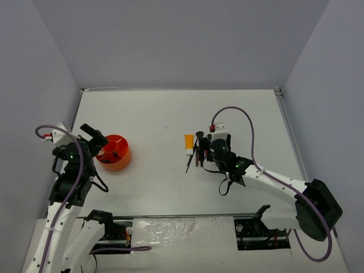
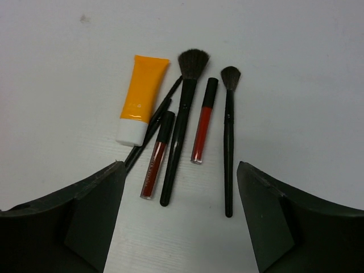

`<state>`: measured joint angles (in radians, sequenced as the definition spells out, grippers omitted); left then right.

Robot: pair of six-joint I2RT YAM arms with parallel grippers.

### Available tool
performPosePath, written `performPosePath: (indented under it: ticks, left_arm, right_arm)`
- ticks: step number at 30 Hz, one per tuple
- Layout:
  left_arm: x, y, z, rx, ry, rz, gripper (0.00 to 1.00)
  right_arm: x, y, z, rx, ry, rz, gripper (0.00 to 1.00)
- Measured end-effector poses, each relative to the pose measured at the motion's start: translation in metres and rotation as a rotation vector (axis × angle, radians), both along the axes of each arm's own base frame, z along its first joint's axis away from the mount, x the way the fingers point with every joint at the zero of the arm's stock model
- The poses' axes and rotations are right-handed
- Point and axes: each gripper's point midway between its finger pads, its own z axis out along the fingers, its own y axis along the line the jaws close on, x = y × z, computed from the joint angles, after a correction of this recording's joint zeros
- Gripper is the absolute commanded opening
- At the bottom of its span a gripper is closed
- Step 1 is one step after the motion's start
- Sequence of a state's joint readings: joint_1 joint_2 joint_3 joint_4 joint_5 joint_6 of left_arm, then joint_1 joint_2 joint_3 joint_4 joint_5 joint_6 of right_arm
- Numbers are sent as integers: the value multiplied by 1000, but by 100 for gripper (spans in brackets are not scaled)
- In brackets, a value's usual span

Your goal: Organize the makeup

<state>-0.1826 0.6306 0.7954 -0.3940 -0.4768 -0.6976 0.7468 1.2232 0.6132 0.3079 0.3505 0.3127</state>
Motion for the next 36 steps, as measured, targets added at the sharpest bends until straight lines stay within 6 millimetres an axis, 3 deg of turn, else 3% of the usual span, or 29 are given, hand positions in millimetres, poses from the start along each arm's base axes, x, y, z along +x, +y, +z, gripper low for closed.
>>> performPosePath:
  ticks: [4, 8, 15, 20, 30, 36]
  left_arm:
    - [-7, -2, 45, 52, -43, -57, 97]
    - [-10, -13, 60, 119, -21, -167, 97]
    - [6, -41, 14, 190, 167, -373, 97]
    - [6, -52, -21, 187, 273, -453, 97]
    - [2, -57, -19, 170, 261, -490, 97]
    - [2, -59, -20, 161, 260, -503, 97]
  right_arm:
    - [9, -17, -18, -8, 61, -75, 59]
    - [16, -24, -31, -20, 102, -111, 49]
    - [23, -17, -51, -44, 157, -106, 34]
    - [28, -11, -68, -59, 194, -105, 28]
    - [37, -6, -103, -99, 252, -114, 21]
    - [48, -3, -106, -95, 238, -131, 3]
